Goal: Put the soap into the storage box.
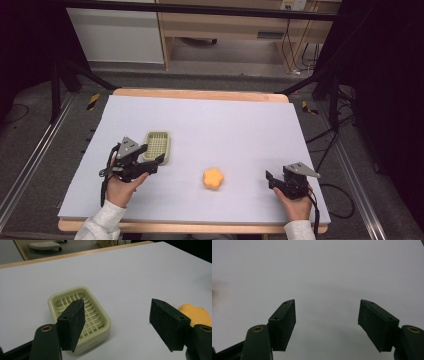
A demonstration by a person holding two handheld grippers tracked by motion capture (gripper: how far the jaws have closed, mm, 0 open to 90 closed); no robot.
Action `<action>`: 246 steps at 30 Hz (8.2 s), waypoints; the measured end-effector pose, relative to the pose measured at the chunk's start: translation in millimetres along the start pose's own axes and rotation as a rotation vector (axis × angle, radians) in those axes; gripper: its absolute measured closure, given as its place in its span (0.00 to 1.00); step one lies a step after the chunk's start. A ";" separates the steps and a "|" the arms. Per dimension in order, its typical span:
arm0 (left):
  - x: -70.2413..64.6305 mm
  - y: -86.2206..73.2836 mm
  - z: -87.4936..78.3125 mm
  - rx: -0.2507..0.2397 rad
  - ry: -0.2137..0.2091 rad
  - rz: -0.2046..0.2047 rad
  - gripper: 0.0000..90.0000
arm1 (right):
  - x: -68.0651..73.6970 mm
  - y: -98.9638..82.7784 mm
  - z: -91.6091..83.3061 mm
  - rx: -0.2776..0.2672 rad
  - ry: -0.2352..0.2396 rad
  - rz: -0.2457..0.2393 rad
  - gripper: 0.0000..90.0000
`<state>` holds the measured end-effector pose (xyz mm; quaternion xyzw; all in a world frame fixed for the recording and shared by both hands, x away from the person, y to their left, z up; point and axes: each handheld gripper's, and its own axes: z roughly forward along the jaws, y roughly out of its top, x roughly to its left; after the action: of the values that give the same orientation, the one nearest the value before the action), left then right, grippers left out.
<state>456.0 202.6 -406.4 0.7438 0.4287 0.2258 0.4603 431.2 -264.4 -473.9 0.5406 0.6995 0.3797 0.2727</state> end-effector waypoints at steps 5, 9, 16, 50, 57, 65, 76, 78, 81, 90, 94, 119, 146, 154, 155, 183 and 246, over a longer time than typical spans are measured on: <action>-12.3 5.0 8.9 0.008 -0.014 0.028 0.31 | 0.4 0.1 -0.1 0.001 0.002 -0.004 0.34; -20.7 8.0 14.1 0.011 -0.028 0.048 0.31 | 0.4 -0.1 -0.6 0.000 0.000 -0.005 0.33; -30.5 12.4 21.6 0.019 -0.052 0.059 0.31 | -0.2 -0.4 -1.8 -0.004 0.001 0.002 0.32; -80.5 18.1 57.0 0.122 -0.168 0.140 0.28 | 1.3 -0.1 -0.8 0.000 0.007 0.000 0.31; -88.9 15.2 64.6 0.154 -0.188 0.153 0.27 | 1.4 -0.3 -0.4 0.001 0.008 0.002 0.31; -97.1 13.0 72.2 0.191 -0.196 0.158 0.25 | 0.8 -0.5 -0.4 0.003 0.013 0.007 0.31; -107.9 9.9 80.5 0.225 -0.203 0.176 0.23 | 1.0 -0.6 -0.2 0.007 0.017 0.010 0.31; -110.6 9.3 82.2 0.230 -0.204 0.179 0.23 | 0.7 -0.9 0.4 0.006 0.012 0.001 0.31; -114.0 8.4 84.8 0.245 -0.205 0.184 0.22 | 0.9 -1.0 0.4 0.008 0.013 0.004 0.31; -120.9 5.9 91.9 0.286 -0.213 0.190 0.21 | 1.0 -1.1 0.4 0.012 0.017 0.006 0.31; -124.1 4.4 95.2 0.298 -0.210 0.195 0.19 | 0.8 -1.3 0.7 0.012 0.014 0.003 0.31; -134.8 -5.6 112.4 0.363 -0.202 0.206 0.16 | 1.0 -1.7 1.0 0.017 0.021 0.009 0.31; -137.4 -13.0 127.3 0.410 -0.175 0.181 0.22 | 0.4 -1.8 2.4 0.021 0.020 0.003 0.31; -139.8 -14.2 128.5 0.417 -0.166 0.192 0.25 | 0.3 -1.8 2.3 0.021 0.020 0.003 0.31; -140.4 -14.2 128.4 0.418 -0.164 0.191 0.26 | 0.4 -1.9 2.3 0.022 0.020 0.002 0.31; -146.1 -17.0 127.6 0.401 -0.120 0.197 0.28 | -0.8 -2.1 1.8 0.021 0.017 0.008 0.31; -76.0 16.7 62.0 0.326 -0.082 0.154 0.28 | -2.4 -2.3 1.8 0.019 0.011 0.004 0.32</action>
<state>468.3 104.4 -416.6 0.8478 0.3822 0.1574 0.3323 432.0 -266.5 -476.9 0.5423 0.7036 0.3766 0.2628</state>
